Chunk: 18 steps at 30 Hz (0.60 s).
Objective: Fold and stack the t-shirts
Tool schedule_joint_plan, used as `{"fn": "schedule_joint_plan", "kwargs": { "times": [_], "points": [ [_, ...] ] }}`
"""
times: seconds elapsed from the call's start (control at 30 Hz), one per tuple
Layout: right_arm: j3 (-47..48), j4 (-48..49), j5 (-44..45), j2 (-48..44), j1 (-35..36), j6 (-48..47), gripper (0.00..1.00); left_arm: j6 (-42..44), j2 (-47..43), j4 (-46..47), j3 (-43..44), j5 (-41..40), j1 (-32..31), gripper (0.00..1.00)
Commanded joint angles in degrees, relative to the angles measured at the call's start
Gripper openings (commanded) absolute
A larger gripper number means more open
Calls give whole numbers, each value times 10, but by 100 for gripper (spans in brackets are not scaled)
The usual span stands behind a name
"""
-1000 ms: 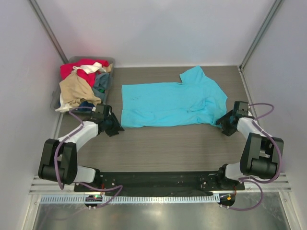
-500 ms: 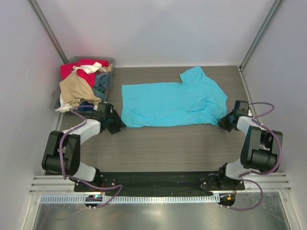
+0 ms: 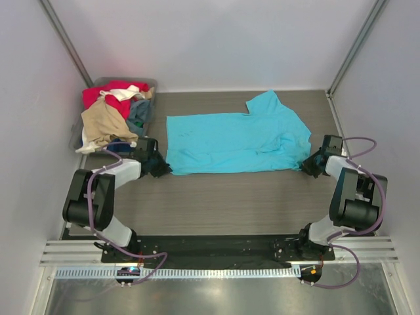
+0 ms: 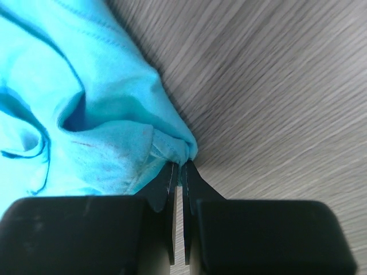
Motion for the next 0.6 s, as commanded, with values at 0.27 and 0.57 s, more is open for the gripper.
{"fn": "schedule_joint_plan", "kwargs": {
  "times": [0.27,0.57],
  "points": [
    [82,-97,168,-35,-20,-69,1,20,-154,-133,0,-58,74,0],
    [53,-97,180,-82,-17,-70,7,26,-235,-187,-35,-64,86,0]
  ]
}}
